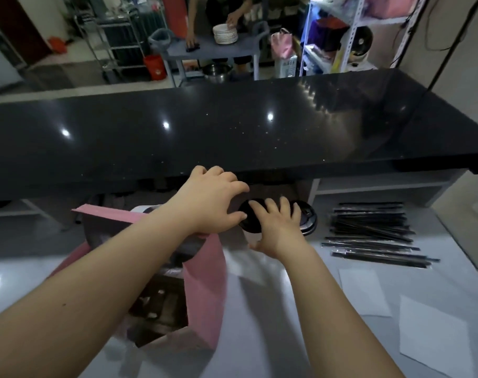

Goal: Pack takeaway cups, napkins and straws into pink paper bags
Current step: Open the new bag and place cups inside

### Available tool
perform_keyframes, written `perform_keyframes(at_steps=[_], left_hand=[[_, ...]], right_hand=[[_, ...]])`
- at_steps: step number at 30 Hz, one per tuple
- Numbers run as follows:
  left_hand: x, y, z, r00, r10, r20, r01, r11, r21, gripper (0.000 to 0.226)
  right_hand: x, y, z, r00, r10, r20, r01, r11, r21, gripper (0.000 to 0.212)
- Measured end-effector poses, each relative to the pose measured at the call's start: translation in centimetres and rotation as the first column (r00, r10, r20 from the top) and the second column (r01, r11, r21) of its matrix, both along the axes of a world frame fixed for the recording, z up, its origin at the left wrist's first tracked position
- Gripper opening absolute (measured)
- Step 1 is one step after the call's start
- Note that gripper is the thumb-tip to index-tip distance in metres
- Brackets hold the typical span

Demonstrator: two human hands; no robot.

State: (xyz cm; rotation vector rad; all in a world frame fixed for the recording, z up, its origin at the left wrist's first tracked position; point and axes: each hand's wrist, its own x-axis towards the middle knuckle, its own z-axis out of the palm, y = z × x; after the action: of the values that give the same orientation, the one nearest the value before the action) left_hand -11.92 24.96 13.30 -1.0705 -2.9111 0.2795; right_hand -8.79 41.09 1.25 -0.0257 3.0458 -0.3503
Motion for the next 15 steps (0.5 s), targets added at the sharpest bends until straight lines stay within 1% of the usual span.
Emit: perform_keyframes(at_steps=[4, 7, 9, 12, 15], left_hand=[[0.1, 0.1, 0.1, 0.999, 0.035, -0.037, -0.035, 0.999, -0.008, 0.060], [0.4, -0.1, 0.2, 0.997, 0.060, -0.047, -0.060, 0.998, 0.001, 0.059], [0.6, -0.3, 0.3, 0.996, 0.079, -0.049, -0.079, 0.997, 0.005, 0.059], [1.0, -0.8, 0.8, 0.993, 0.102, -0.052, -0.101, 0.995, 0.011, 0.059], [1.5, -1.0, 1.6, 0.992, 0.119, -0.049, -0.117, 0.993, 0.030, 0.059]], right_hand=[[-0.9, -0.1, -0.7, 1.000, 0.027, 0.000, -0.027, 1.000, 0.014, 0.094], [-0.8, 0.0, -1.2, 0.997, 0.043, -0.066, -0.042, 0.999, 0.006, 0.082], [-0.6, 0.0, -1.3, 0.992, 0.060, -0.116, -0.062, 0.998, -0.016, 0.078], [0.2, 0.0, -0.6, 0.982, 0.083, -0.168, -0.100, 0.991, -0.092, 0.080], [1.4, 0.4, 1.0, 0.956, 0.114, -0.269, -0.160, 0.975, -0.157, 0.085]])
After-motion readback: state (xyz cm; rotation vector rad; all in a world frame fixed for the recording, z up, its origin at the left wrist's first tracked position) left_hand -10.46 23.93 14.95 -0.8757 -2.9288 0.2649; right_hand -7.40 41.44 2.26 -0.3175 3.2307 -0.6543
